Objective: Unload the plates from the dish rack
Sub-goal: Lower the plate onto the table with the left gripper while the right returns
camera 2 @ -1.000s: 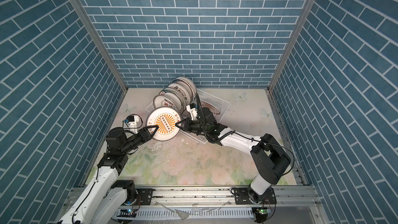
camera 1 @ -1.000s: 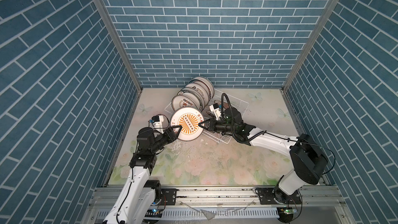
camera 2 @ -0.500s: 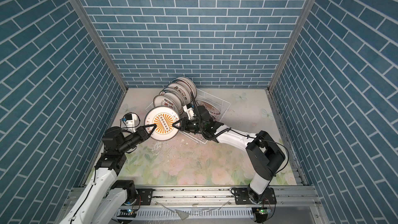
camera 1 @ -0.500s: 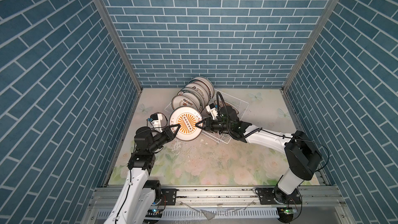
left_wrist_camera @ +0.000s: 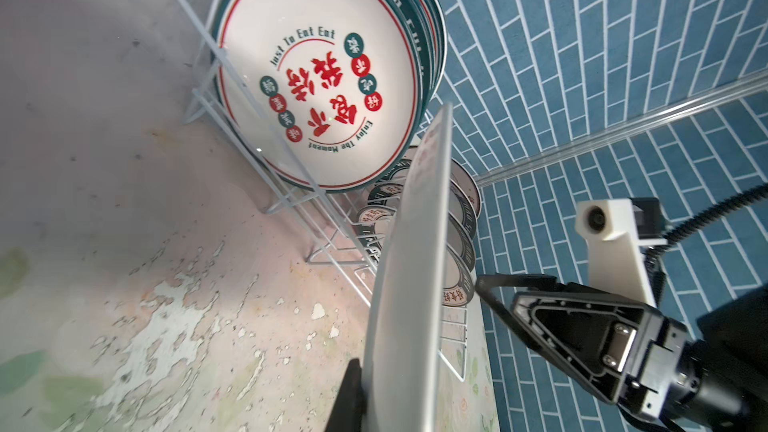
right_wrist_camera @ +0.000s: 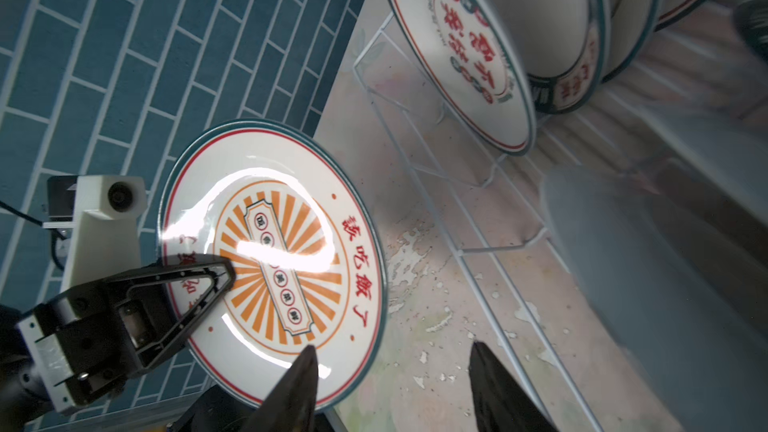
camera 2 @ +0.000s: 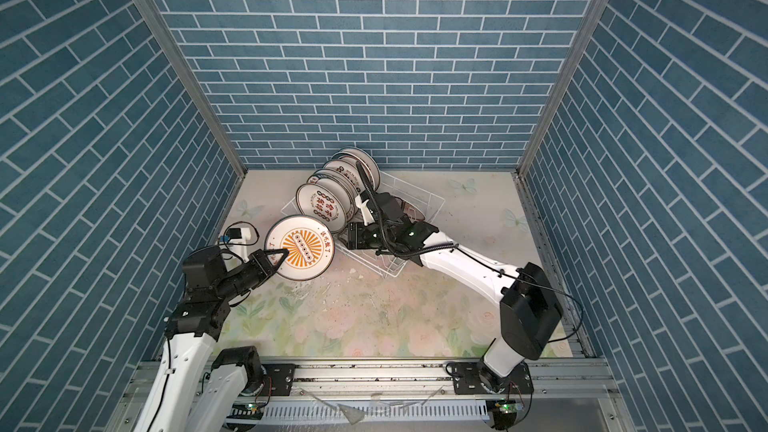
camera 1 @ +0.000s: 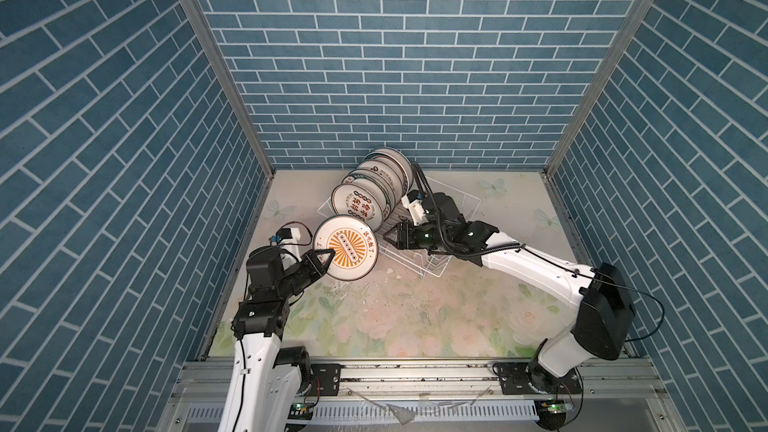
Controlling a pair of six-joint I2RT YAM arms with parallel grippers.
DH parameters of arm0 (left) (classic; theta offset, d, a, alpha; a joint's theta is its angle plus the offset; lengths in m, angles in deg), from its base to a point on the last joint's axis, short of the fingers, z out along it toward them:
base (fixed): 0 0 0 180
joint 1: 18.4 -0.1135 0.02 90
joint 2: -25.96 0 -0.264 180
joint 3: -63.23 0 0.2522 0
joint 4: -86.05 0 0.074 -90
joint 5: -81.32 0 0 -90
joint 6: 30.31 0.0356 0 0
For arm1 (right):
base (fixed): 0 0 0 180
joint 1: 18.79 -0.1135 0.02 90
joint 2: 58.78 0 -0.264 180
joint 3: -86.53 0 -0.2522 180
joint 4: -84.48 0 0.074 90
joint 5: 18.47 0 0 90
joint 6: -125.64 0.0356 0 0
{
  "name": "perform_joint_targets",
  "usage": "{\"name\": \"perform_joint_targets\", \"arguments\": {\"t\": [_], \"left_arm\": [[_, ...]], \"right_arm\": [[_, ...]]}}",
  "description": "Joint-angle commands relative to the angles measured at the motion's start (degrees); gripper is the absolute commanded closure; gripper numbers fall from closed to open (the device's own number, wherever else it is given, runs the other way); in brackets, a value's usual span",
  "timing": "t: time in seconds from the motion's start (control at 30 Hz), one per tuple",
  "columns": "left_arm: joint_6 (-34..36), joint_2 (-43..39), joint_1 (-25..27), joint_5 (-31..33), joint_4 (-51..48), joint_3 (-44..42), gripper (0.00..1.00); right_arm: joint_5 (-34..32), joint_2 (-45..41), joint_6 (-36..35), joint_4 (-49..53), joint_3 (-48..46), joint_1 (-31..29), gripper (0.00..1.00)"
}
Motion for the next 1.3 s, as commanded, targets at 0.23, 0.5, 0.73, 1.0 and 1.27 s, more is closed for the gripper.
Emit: {"name": "perform_joint_targets", "arguments": {"t": [0.23, 0.5, 0.73, 1.0, 1.27], "left_arm": [[4.83, -1.10, -16.49, -0.08, -10.81, -0.06, 1.00], [2.70, 9.03, -21.38, 1.73, 0.82, -5.17, 1.00], [1.92, 13.80, -21.44, 5.73, 8.57, -8.09, 1.00], [4.21, 18.35, -21.40, 7.41, 10.92, -8.77, 1.00], [5.51, 22.11, -21.43, 7.57, 14.63, -10.65, 0.94]], "right_arm": [[-20.62, -8.62, -11.34, 16.66, -0.73, -0.03, 0.38], [-24.62, -14.41, -19.14, 18.83, -5.80, -0.10, 0.37], [-25.05, -16.17, -19.99, 19.04, -8.17, -0.06, 0.37], [-26.08, -16.69, -20.08, 19.29, -9.90, -0.10, 0.37], [-27.36, -19.90, -18.85, 20.28, -11.69, -0.06, 0.37]]}}
